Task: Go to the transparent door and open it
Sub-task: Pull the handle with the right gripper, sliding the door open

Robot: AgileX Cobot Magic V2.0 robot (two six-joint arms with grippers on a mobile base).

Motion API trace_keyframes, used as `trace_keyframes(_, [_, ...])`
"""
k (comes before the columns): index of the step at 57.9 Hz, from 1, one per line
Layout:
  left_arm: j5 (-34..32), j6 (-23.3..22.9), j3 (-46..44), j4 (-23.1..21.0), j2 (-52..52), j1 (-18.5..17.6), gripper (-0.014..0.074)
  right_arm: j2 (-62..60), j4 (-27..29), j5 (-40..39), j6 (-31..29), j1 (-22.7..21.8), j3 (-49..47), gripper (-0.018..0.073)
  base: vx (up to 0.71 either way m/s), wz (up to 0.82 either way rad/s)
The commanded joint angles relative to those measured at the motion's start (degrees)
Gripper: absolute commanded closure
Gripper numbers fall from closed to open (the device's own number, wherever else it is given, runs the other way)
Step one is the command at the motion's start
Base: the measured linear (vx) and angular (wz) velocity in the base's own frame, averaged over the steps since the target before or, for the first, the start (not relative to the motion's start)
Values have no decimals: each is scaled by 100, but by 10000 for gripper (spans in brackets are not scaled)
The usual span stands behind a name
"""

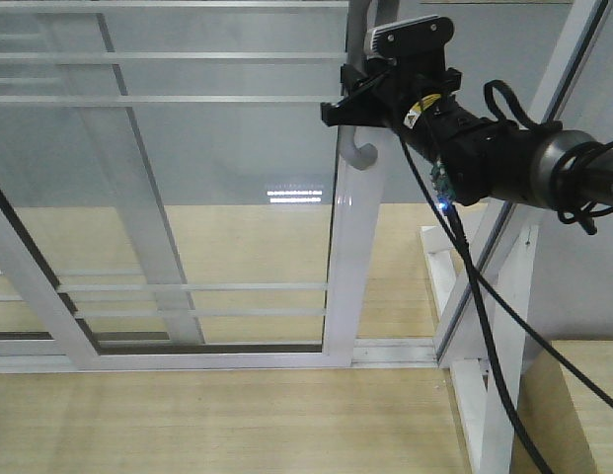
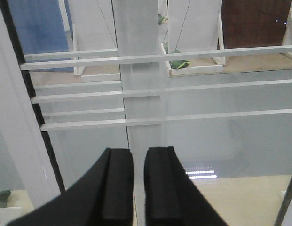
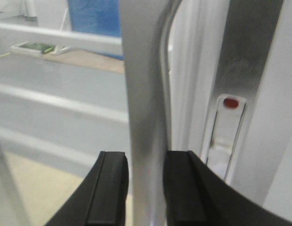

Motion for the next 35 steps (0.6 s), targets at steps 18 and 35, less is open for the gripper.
trace_keyframes(18, [-492,-49,-198,-10,-8,-20,344,-1079,221,726,141,163,-115,295,0,0])
trace_keyframes(35, [-492,-49,-198,-10,-8,-20,344,-2388,221,2765,-662,-391,-115,295,0,0])
